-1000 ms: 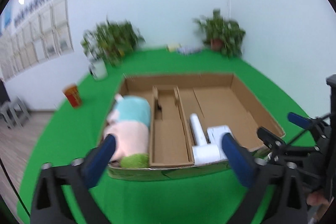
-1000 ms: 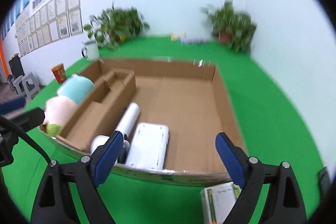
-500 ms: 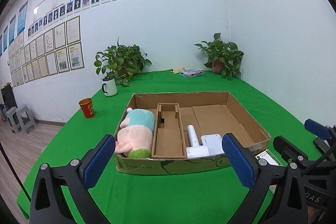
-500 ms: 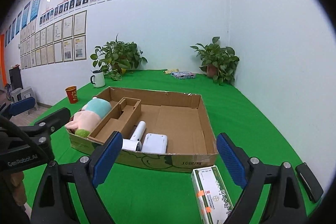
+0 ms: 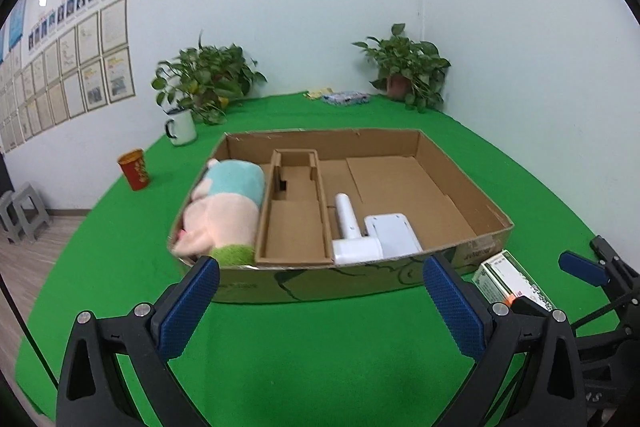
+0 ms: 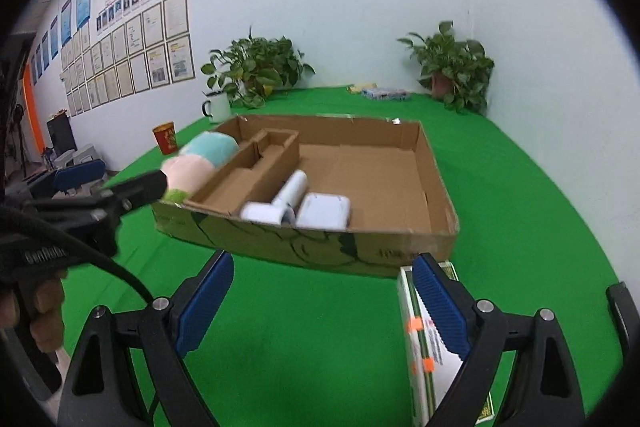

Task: Organize objects
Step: 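Withdraw the right gripper from the box toward the green-and-white medicine box, then grasp the green-and-white medicine box lengthwise with the right gripper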

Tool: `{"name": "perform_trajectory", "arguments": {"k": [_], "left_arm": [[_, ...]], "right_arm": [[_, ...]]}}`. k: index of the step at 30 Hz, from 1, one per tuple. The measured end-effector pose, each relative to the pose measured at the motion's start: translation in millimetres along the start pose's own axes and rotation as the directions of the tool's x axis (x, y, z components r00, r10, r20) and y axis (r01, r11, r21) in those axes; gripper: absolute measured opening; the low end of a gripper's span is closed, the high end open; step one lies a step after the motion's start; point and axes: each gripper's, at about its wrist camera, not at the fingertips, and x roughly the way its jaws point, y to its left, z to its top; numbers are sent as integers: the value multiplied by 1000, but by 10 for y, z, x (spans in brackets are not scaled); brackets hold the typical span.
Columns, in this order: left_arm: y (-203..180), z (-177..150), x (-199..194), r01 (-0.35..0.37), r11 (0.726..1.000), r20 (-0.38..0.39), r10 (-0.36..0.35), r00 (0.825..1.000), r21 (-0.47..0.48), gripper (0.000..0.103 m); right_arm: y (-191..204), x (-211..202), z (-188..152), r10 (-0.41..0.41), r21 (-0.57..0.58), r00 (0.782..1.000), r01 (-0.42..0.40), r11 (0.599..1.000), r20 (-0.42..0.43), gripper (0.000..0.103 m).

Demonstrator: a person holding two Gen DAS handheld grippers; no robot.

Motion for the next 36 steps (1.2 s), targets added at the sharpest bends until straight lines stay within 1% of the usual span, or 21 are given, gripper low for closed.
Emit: {"name": "perform_trajectory", "arguments": {"k": [4,7,9,11,13,15,17,19,21,22,23,24,25,27,29,31,32,33,34,35,36], "left_arm": [[-22,-152,280,68,997,-75,-69,995,-24,102],[-108,-277,503,117,992,-131,-122,984,-46,102],[-173,-341,634,158,986,-159,-166,973,-59,102],[-215,-367,740,188,979,-181,-200,963,-80,102],[-247,-388,831,227,968,-198,-244,950,-103,102],[-264,-395,900,268,956,-206,-288,935,-119,102],[-274,-392,941,298,945,-216,-321,922,-132,102],[-275,-407,999,344,926,-236,-372,898,-154,102],[-276,-446,1079,390,901,-258,-429,866,-188,102],[-281,-474,1130,413,887,-268,-458,848,-207,102],[-278,-512,1195,442,866,-278,-495,823,-234,102],[-266,-571,1307,467,837,-298,-541,786,-286,102],[-259,-611,1366,474,820,-307,-564,767,-321,101],[-230,-704,1514,491,772,-319,-622,715,-404,100],[-231,-743,1568,499,756,-323,-640,697,-423,100],[-266,-776,1602,524,736,-327,-667,670,-428,97],[-290,-790,1621,538,723,-328,-682,653,-434,96],[-326,-813,1662,556,700,-330,-707,625,-448,96],[-344,-831,1692,563,687,-332,-720,609,-459,95],[-365,-846,1725,567,677,-331,-731,597,-470,93],[-386,-847,1752,573,675,-325,-732,598,-465,90]], "right_arm": [[-445,119,-274,-128,-10,988,128,992,-81,91],[-782,231,-450,-147,15,972,152,988,-182,91],[-841,276,-509,-131,14,967,138,990,-220,91],[-850,317,-566,-52,45,965,66,997,-256,88],[-782,343,-605,-8,52,961,24,998,-276,74],[-640,357,-650,-17,24,956,25,999,-294,63],[-566,344,-660,0,36,956,11,999,-293,62],[-436,292,-648,72,81,953,-50,995,-293,62],[-277,172,-620,131,111,958,-106,988,-255,64],[-221,134,-618,155,113,959,-131,985,-237,78],[-120,90,-616,182,109,959,-162,981,-219,87],[-23,74,-628,190,91,959,-174,981,-209,96],[34,88,-637,184,73,960,-173,982,-210,99],[181,130,-698,160,13,958,-162,987,-239,99],[254,157,-749,171,-7,949,-179,984,-264,99],[315,130,-786,166,-41,948,-183,982,-272,99],[355,128,-797,156,-74,948,-183,980,-276,99],[385,133,-807,147,-92,949,-178,980,-280,99],[377,134,-817,144,-94,948,-177,980,-284,99],[377,139,-821,149,-87,946,-181,980,-289,99],[368,142,-821,155,-78,943,-186,980,-294,99]]}}
